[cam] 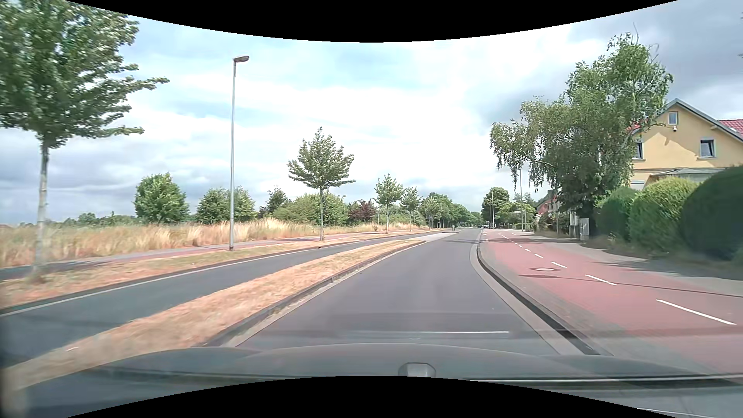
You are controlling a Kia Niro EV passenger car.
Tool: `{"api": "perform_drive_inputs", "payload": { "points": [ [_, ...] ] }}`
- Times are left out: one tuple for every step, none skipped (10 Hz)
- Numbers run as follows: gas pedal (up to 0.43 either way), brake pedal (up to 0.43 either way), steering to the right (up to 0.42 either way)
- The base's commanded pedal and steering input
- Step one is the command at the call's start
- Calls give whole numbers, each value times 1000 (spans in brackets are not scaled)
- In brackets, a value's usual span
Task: Follow the waypoints while adhering to traffic rules and regulations
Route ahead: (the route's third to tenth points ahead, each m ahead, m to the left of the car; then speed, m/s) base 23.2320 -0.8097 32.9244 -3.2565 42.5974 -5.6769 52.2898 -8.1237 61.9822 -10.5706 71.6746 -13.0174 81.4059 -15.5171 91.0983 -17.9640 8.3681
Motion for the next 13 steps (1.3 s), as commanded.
{"api": "perform_drive_inputs", "payload": {
  "points": [
    [280,18,87],
    [280,18,77],
    [280,18,71],
    [280,18,69],
    [280,18,69],
    [280,18,67],
    [280,18,64],
    [280,12,61],
    [287,18,58],
    [287,18,49],
    [287,18,47],
    [287,12,47],
    [287,12,46]
  ]
}}
